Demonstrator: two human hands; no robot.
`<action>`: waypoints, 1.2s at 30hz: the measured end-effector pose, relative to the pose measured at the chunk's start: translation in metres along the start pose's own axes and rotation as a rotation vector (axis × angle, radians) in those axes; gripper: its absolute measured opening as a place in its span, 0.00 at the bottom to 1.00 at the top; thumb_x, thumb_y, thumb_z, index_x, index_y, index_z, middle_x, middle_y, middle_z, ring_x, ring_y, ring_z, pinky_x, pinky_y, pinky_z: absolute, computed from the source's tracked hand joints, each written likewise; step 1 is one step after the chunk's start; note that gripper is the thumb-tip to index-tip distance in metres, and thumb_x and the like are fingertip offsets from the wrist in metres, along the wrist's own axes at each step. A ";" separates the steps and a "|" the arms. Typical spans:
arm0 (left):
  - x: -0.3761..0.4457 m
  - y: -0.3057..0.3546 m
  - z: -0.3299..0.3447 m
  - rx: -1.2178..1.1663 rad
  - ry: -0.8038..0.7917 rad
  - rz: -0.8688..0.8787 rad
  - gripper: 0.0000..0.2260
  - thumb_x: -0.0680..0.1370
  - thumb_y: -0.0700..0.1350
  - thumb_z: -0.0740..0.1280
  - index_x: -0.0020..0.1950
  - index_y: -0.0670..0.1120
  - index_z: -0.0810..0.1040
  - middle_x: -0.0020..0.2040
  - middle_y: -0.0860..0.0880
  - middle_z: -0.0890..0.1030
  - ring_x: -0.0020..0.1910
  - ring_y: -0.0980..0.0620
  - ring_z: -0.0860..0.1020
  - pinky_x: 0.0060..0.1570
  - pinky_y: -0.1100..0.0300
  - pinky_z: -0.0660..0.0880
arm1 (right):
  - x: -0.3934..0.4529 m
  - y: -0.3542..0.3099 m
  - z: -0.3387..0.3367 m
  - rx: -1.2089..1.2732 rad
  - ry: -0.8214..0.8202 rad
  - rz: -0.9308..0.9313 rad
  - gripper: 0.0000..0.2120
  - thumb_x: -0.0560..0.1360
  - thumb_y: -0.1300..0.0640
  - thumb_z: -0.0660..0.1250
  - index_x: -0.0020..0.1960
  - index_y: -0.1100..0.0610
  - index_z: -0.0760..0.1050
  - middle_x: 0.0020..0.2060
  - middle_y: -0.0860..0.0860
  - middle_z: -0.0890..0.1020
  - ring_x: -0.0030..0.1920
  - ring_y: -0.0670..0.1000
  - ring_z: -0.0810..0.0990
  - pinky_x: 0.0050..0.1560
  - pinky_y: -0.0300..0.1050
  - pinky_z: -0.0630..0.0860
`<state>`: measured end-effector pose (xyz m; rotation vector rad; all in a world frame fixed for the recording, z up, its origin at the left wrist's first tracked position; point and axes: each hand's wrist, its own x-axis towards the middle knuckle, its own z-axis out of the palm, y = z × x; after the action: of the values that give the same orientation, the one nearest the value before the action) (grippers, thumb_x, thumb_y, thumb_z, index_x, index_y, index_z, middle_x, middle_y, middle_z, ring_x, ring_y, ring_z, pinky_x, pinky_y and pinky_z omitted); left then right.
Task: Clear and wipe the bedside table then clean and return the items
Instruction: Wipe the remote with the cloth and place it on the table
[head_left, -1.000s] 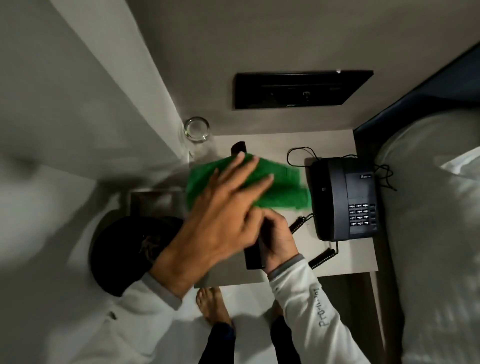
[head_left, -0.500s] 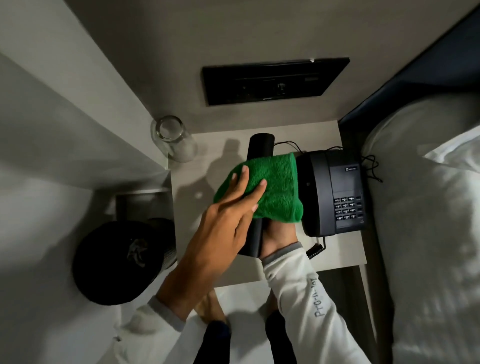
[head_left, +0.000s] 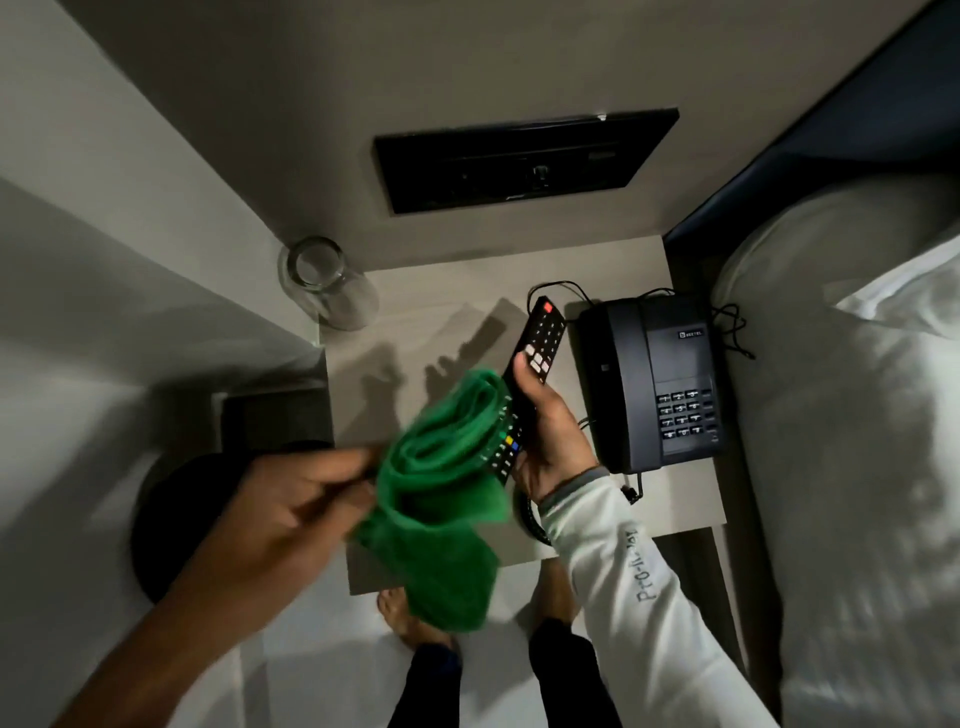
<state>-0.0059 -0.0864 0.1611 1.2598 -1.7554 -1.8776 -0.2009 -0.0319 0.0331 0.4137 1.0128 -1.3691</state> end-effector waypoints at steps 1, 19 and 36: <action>0.002 0.003 -0.006 -0.039 0.105 -0.018 0.24 0.74 0.33 0.72 0.41 0.66 0.86 0.40 0.61 0.87 0.41 0.65 0.85 0.40 0.73 0.79 | 0.001 0.000 -0.003 -0.049 -0.016 -0.019 0.12 0.78 0.52 0.66 0.56 0.59 0.72 0.45 0.58 0.84 0.39 0.53 0.85 0.42 0.48 0.83; 0.046 -0.032 0.038 1.036 -0.137 0.310 0.41 0.56 0.24 0.75 0.66 0.50 0.81 0.72 0.46 0.75 0.59 0.45 0.83 0.48 0.45 0.83 | -0.023 0.002 -0.003 0.181 -0.184 0.116 0.50 0.69 0.22 0.55 0.73 0.62 0.69 0.69 0.62 0.75 0.67 0.62 0.74 0.73 0.58 0.66; -0.013 -0.068 -0.029 -0.455 0.133 -0.300 0.12 0.71 0.41 0.73 0.54 0.48 0.86 0.51 0.48 0.88 0.52 0.50 0.86 0.43 0.62 0.83 | 0.073 -0.034 0.042 -0.139 0.580 -0.270 0.12 0.81 0.52 0.65 0.44 0.58 0.72 0.42 0.56 0.81 0.46 0.60 0.82 0.51 0.62 0.80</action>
<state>0.0471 -0.0811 0.1075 1.4733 -1.0314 -2.1319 -0.2257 -0.1154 0.0089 0.6039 1.6793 -1.4368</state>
